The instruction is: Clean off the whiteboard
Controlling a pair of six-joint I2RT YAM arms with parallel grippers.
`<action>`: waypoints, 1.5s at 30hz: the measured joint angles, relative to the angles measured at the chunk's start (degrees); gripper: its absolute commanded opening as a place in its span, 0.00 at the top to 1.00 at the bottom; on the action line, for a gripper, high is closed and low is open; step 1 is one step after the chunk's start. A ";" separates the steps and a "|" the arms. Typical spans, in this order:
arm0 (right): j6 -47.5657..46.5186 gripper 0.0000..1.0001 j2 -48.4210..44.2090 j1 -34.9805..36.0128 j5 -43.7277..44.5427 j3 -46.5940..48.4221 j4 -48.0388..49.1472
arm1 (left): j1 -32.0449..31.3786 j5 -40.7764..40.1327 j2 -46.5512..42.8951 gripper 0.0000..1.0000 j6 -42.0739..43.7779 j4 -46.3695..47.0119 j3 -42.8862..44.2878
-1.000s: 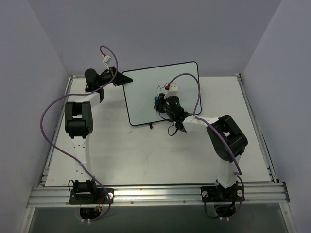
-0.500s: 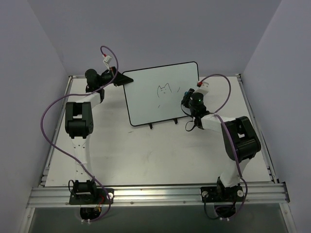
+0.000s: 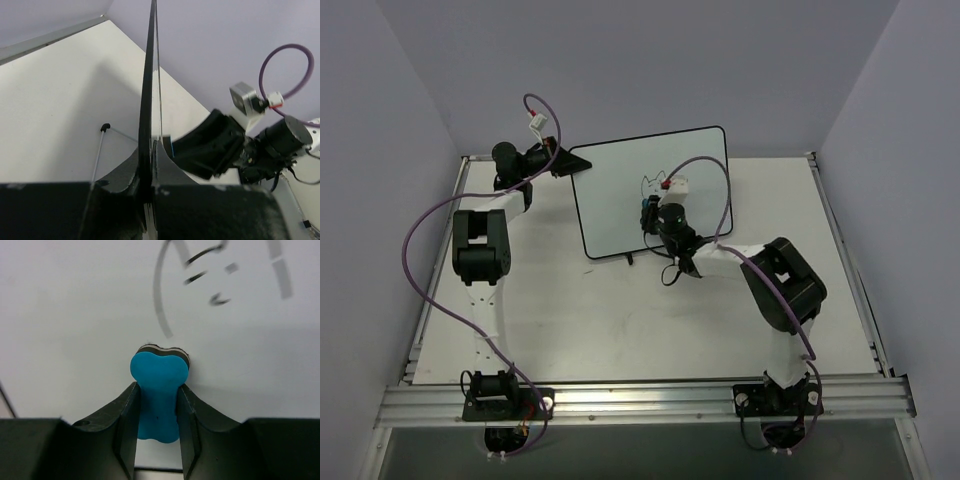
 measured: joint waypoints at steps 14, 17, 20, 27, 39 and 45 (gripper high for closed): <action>-1.20 1.00 2.27 4.48 -4.87 0.72 -1.70 | -0.13 -0.13 0.00 0.98 -0.04 1.33 0.00; -1.20 1.00 0.79 1.20 -5.18 0.79 -2.45 | -0.20 -0.26 0.00 0.98 -0.04 1.31 0.00; -1.22 1.00 -0.90 -3.98 -4.42 0.98 -2.93 | -0.22 -0.48 0.00 0.98 -0.07 1.25 0.00; -1.05 1.00 -2.64 -14.71 -0.90 0.98 -3.06 | -0.46 -0.74 0.00 0.98 -0.26 1.22 0.00; -6.43 1.00 2.62 -14.51 -6.12 12.09 -9.25 | 0.28 -1.84 0.00 0.98 -0.52 0.00 -0.02; -11.54 1.00 6.10 -4.09 -7.89 19.02 -9.55 | 0.61 -1.49 0.04 0.98 -0.13 -0.44 -0.02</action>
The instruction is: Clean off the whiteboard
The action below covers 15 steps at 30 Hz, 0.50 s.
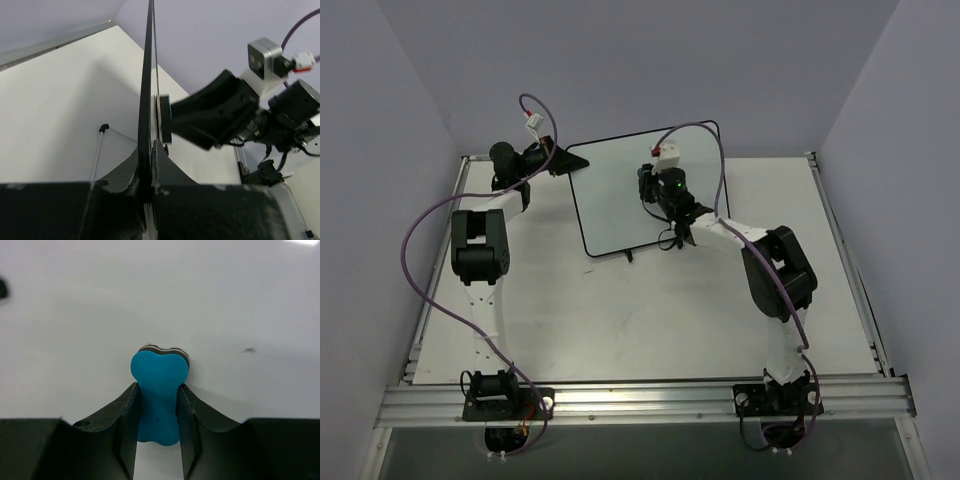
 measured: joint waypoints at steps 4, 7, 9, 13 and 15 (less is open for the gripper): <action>-1.44 1.00 1.49 5.25 -1.90 0.28 0.26 | -0.02 0.33 0.00 0.98 0.22 0.44 0.00; -1.97 1.00 2.14 6.43 -2.19 0.55 0.35 | 0.00 0.26 0.00 0.98 0.22 0.39 0.00; -1.84 1.00 2.14 6.21 -2.38 0.74 0.02 | 0.00 0.22 0.00 0.98 0.22 0.39 0.00; -0.55 1.00 2.14 5.44 -3.17 1.03 -0.59 | 0.00 0.00 0.00 0.98 0.26 0.37 0.00; 0.59 1.00 1.95 4.37 -3.19 1.03 -0.55 | -0.04 -0.22 0.04 0.98 0.31 0.31 0.00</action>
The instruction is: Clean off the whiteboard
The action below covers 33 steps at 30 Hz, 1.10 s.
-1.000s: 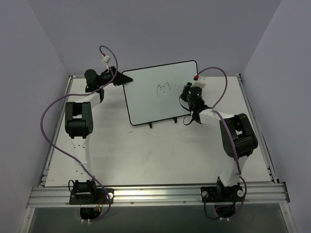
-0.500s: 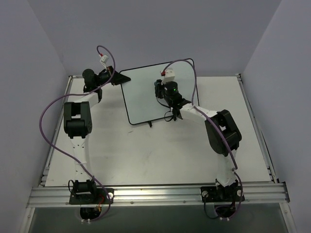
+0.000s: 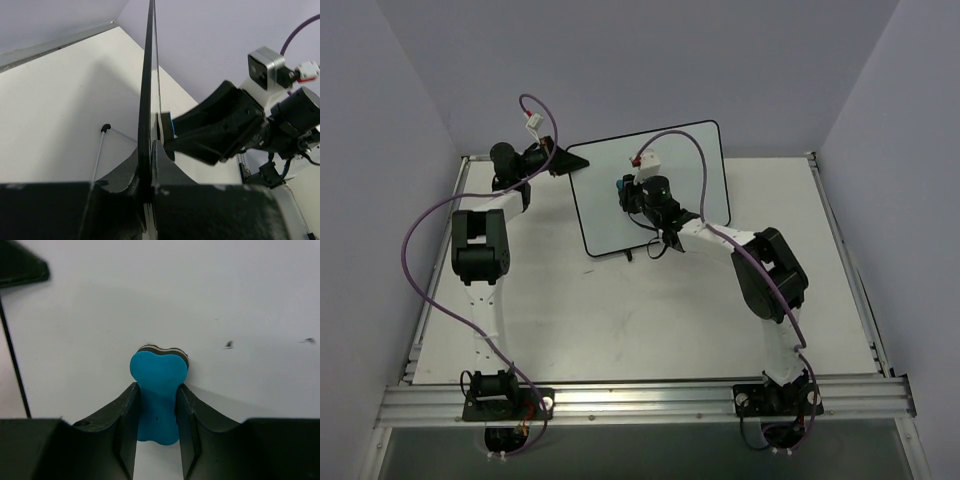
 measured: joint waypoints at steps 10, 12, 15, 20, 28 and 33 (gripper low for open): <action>6.67 1.00 -4.68 -17.88 4.02 -5.62 0.52 | -0.31 -0.28 0.07 0.98 -0.35 0.00 0.00; 7.17 1.00 -4.68 -20.50 4.74 -5.88 0.04 | -0.33 -0.31 0.07 0.98 -0.55 0.00 0.00; 7.15 1.00 -4.68 -21.94 4.92 -5.86 -0.44 | -0.35 -0.28 0.07 0.98 -0.57 0.04 0.00; 4.61 1.00 -4.59 -19.52 4.50 -4.81 -0.96 | -0.31 -0.24 0.07 0.98 -0.57 0.04 0.00; -3.06 1.00 -1.27 -4.52 0.39 1.33 -0.42 | -0.24 0.02 0.07 0.98 -0.15 0.15 0.00; -6.03 1.00 1.18 2.08 -2.34 2.49 -0.37 | -0.24 0.42 0.07 0.98 -0.15 0.87 0.00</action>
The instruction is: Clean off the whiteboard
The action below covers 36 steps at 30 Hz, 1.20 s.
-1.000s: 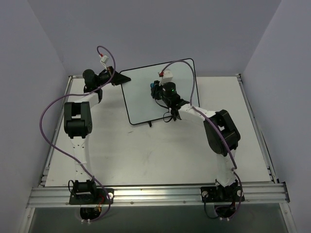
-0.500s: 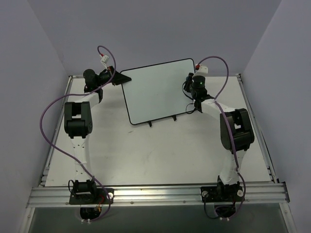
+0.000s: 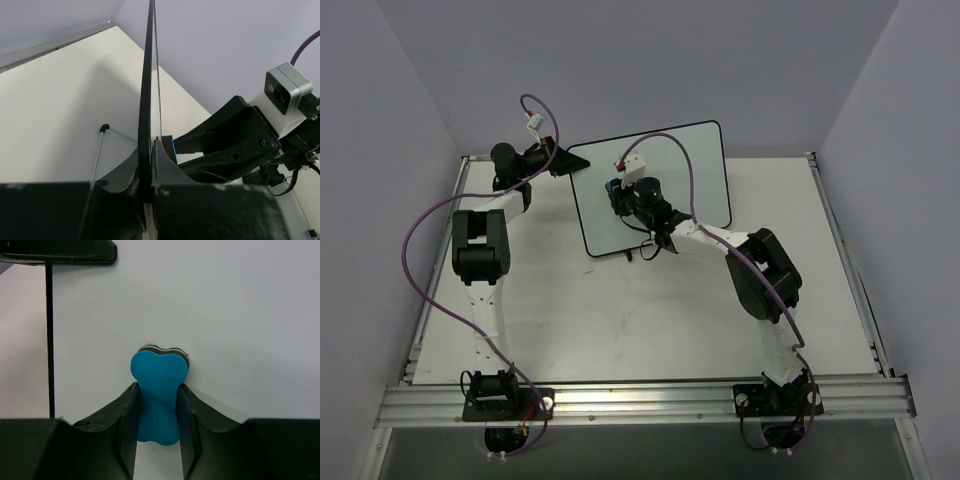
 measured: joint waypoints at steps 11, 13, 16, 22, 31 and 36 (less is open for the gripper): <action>3.30 1.00 -3.26 -1.60 6.97 -10.03 7.48 | 0.00 -0.07 0.00 0.98 -0.04 0.04 0.00; 5.18 1.00 -4.35 -2.40 10.19 -13.11 9.31 | -0.02 -0.07 0.00 0.98 -0.04 0.04 0.00; 7.56 1.00 -5.42 -3.30 15.50 -16.85 11.78 | -0.02 -0.09 0.00 0.98 -0.04 0.07 0.00; 11.17 1.00 -5.68 -4.09 21.20 -18.95 13.49 | -0.15 -0.46 0.00 0.98 -0.07 0.07 0.00; 7.26 1.00 -2.51 -3.17 16.48 -11.93 9.99 | 0.59 -1.38 0.00 0.98 -0.04 0.04 0.00; 3.80 1.00 2.14 1.27 11.63 -1.03 6.54 | 1.29 -1.07 0.04 0.98 -0.02 0.13 0.00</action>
